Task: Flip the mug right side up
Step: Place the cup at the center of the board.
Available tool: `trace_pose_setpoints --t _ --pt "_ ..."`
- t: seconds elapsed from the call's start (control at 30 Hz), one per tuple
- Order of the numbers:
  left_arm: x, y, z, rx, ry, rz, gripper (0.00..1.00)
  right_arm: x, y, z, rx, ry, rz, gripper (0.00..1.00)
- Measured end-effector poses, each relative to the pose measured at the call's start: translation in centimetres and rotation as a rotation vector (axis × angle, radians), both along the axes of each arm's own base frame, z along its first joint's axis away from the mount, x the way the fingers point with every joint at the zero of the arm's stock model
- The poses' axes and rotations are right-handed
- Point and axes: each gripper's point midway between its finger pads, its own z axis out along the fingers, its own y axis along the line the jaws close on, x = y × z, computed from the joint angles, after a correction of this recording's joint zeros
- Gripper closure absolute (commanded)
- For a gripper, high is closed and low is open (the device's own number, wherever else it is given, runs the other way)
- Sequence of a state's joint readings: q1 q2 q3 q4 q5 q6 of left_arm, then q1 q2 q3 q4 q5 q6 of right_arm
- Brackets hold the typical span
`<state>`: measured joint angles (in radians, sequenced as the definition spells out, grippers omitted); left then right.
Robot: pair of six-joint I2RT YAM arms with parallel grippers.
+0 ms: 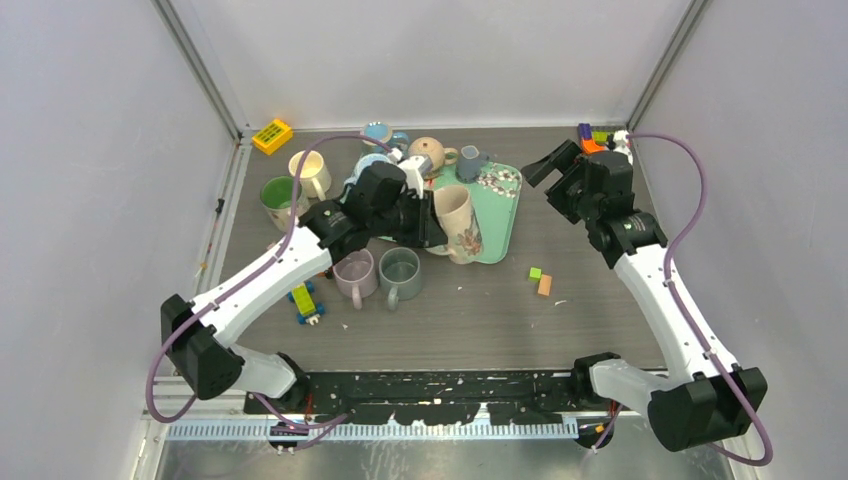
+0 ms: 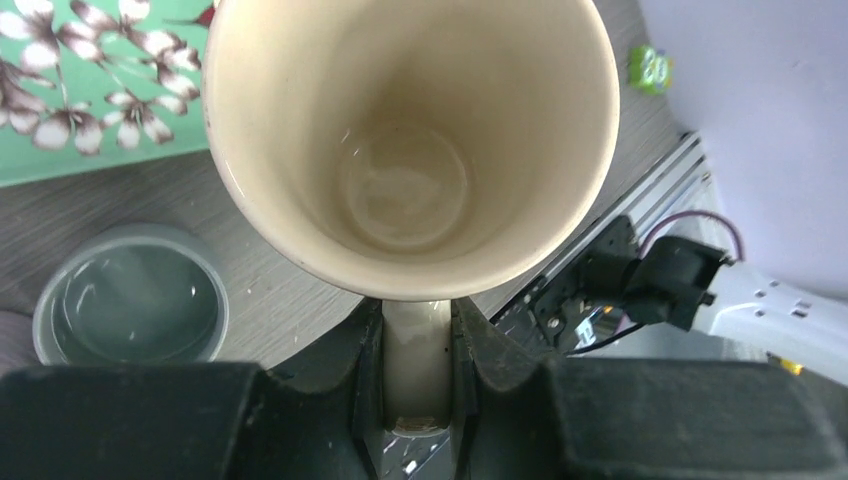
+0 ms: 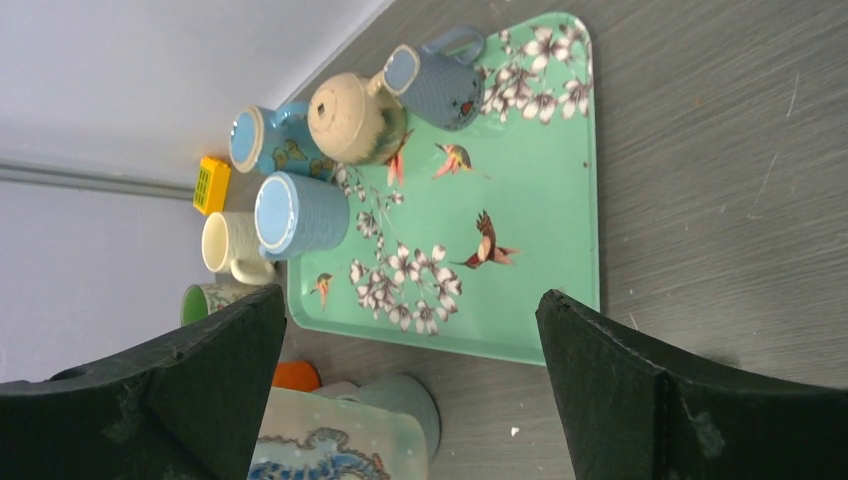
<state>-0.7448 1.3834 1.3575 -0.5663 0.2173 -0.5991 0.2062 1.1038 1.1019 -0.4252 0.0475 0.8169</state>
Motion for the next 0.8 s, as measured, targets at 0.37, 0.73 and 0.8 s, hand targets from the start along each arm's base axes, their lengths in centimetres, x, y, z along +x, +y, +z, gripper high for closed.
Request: trace_pose_setpoints --t 0.37,0.73,0.8 --pt "-3.9 0.2 -7.3 0.210 -0.004 -0.063 1.00 -0.3 1.5 -3.7 0.065 0.095 0.067 0.00" --pt "-5.1 0.6 -11.5 0.344 -0.103 -0.094 1.00 0.1 1.8 -4.3 0.081 0.097 0.076 0.00" --pt "-5.3 0.4 -11.8 0.359 -0.131 -0.102 1.00 0.1 1.8 -4.3 0.083 0.098 0.076 0.00"
